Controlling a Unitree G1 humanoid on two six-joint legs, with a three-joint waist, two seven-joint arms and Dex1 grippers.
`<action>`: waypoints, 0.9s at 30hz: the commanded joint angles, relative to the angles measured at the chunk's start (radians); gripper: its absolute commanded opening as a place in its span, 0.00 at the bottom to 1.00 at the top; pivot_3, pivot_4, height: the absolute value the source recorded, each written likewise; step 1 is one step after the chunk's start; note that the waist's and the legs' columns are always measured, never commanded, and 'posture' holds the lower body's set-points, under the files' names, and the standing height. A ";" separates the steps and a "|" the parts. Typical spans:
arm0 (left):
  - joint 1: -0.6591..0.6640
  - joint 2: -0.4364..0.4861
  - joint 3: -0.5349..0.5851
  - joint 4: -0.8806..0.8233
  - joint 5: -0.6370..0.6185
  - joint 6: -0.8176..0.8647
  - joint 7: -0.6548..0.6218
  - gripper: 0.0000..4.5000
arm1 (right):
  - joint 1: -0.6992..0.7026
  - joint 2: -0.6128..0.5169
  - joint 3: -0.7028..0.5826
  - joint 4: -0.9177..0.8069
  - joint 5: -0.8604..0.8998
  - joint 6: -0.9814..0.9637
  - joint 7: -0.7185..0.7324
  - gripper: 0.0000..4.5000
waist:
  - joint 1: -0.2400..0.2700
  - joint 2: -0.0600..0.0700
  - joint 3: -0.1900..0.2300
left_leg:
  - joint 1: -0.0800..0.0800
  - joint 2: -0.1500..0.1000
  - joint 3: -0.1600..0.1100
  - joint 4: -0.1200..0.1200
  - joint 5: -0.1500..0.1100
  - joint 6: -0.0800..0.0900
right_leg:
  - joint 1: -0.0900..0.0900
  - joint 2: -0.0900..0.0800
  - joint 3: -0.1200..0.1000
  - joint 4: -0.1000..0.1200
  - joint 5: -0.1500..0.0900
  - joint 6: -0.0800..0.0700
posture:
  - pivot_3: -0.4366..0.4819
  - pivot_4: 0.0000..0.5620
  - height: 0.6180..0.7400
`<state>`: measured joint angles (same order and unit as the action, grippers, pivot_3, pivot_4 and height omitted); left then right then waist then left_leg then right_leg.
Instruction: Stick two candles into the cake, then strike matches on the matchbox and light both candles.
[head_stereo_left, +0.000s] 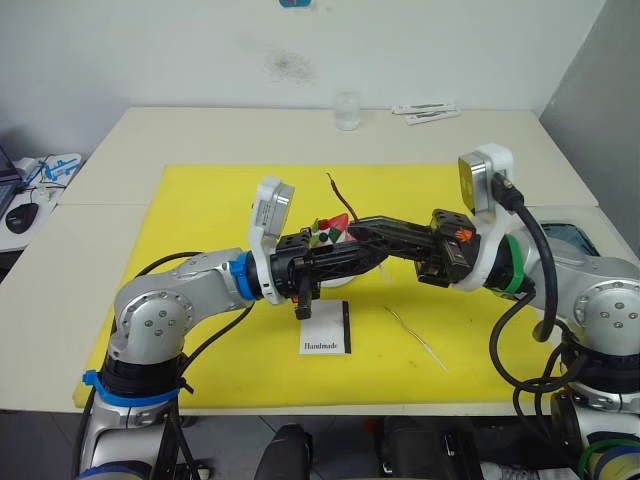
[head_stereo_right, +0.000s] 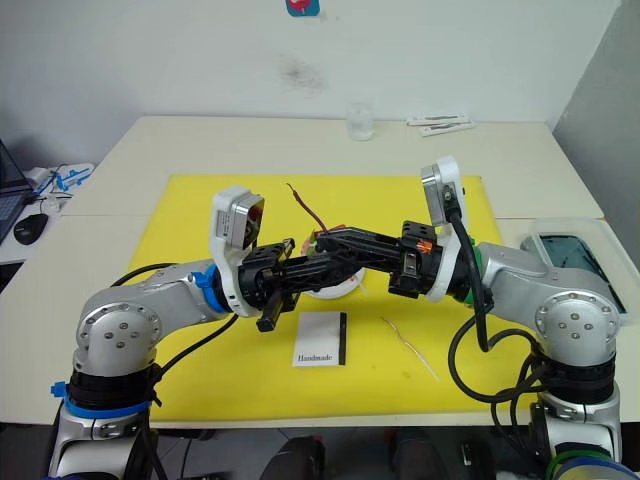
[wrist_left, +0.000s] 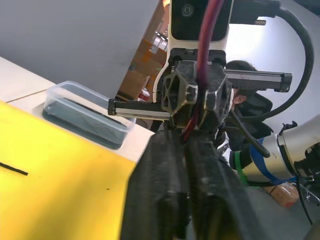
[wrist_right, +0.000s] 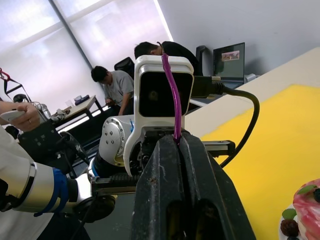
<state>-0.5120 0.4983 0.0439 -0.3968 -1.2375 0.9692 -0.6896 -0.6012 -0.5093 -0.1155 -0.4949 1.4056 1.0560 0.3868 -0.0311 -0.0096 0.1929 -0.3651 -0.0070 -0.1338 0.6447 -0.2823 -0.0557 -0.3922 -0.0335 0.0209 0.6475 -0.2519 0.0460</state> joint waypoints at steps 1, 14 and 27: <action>-0.008 -0.007 0.001 -0.023 0.005 -0.018 -0.005 0.00 | -0.026 -0.006 0.004 -0.015 0.041 -0.023 0.000 0.00 | 0.000 0.000 0.000 | 0.000 0.000 0.000 0.000 0.000 0.000 | 0.000 0.000 0.000 0.000 0.000 0.000 | 0.48 0.27 1.00; 0.015 0.086 -0.005 -0.067 0.136 -0.060 -0.084 0.00 | -0.025 -0.083 0.010 -0.025 -0.005 -0.051 0.073 0.42 | 0.000 0.000 0.000 | -0.001 0.000 0.001 -0.001 0.000 0.000 | -0.001 0.000 0.000 -0.001 0.000 0.000 | 0.48 0.27 1.00; 0.019 0.326 0.183 -0.040 0.156 -0.050 -0.109 0.00 | 0.062 -0.311 -0.044 -0.065 -0.307 -0.171 0.236 0.59 | 0.000 0.000 0.000 | -0.013 0.000 0.001 0.000 0.001 -0.001 | -0.015 0.000 0.001 0.001 0.000 0.001 | 0.48 0.27 1.00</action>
<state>-0.4846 0.7965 0.1768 -0.4416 -1.0908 0.9287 -0.7774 -0.5382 -0.7992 -0.1326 -0.5195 1.1388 0.9258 0.5938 -0.0311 -0.0097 0.1929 -0.3791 -0.0067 -0.1328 0.6449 -0.2812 -0.0575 -0.4081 -0.0333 0.0211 0.6486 -0.2516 0.0464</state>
